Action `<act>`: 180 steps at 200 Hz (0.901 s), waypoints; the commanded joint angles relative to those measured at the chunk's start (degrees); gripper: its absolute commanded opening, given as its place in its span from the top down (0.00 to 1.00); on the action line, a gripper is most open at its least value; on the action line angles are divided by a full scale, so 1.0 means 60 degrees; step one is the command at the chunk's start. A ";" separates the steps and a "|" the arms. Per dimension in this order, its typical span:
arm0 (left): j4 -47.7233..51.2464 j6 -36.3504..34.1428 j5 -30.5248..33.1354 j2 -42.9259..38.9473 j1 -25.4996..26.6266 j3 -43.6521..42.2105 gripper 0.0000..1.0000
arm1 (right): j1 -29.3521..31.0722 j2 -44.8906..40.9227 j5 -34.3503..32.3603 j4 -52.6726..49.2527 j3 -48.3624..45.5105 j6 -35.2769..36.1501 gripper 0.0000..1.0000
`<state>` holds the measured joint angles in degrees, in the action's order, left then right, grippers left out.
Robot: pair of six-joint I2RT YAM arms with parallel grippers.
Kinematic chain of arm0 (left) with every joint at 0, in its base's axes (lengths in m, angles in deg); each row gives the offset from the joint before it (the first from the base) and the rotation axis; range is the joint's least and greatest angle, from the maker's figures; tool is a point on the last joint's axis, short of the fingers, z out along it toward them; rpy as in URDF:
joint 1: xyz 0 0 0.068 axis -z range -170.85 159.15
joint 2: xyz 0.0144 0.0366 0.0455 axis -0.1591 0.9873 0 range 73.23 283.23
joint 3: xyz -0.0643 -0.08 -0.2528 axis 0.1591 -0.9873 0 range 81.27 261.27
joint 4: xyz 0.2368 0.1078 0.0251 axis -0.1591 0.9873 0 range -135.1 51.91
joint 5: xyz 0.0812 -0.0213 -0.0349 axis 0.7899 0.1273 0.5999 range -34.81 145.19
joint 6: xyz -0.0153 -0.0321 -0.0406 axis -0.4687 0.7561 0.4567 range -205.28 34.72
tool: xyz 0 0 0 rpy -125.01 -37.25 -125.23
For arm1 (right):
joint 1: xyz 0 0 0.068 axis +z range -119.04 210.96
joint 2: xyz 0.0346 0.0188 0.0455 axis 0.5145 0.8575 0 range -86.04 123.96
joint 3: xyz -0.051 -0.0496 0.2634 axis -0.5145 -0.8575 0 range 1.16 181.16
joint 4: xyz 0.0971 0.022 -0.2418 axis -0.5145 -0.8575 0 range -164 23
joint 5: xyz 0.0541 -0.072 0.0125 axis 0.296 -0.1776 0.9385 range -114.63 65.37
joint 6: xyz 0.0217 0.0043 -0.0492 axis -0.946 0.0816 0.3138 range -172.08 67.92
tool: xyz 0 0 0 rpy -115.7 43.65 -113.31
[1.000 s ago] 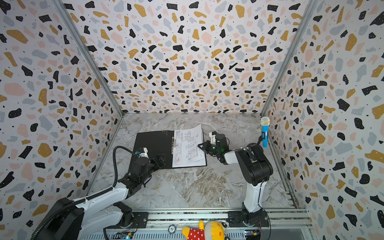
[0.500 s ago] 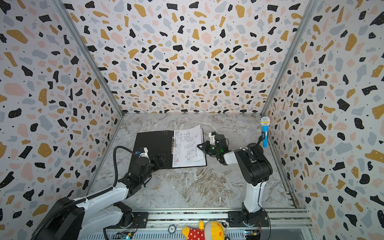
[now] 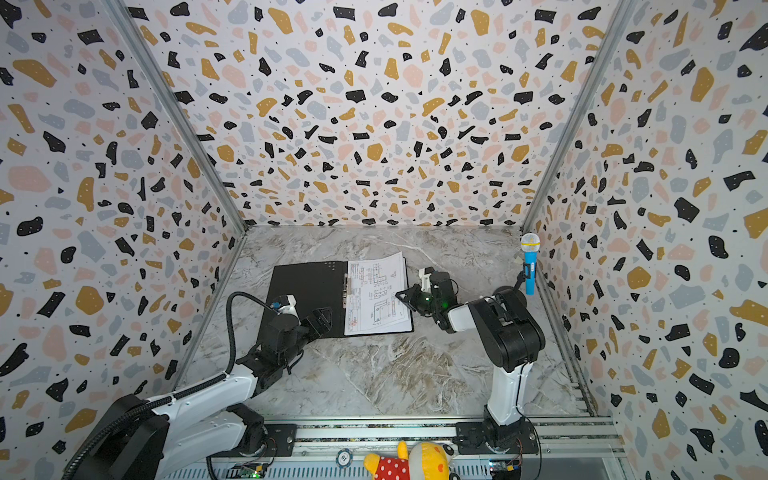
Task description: Put the files into the folder
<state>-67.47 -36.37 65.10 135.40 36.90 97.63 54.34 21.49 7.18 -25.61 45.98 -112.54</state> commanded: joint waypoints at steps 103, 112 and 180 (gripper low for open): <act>-0.0402 -0.0010 -0.0041 0.0023 -0.0084 -0.0163 0.01 | 0.0001 -0.1128 -0.0901 -0.1613 0.0141 0.0774 0.34; -0.0417 0.0008 -0.0063 0.0038 -0.0084 -0.0163 0.00 | -0.0027 -0.1216 -0.0983 -0.1832 0.0190 0.0897 0.32; -0.0909 -0.0006 -0.0806 0.0626 -0.0083 -0.0010 0.00 | -0.0456 -0.1737 -0.1332 -0.2616 -0.0024 0.1493 0.26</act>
<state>-69.26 -36.35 62.68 137.83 36.73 97.41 52.79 14.17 0.54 -38.62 46.11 -105.90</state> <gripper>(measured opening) 0.995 0.739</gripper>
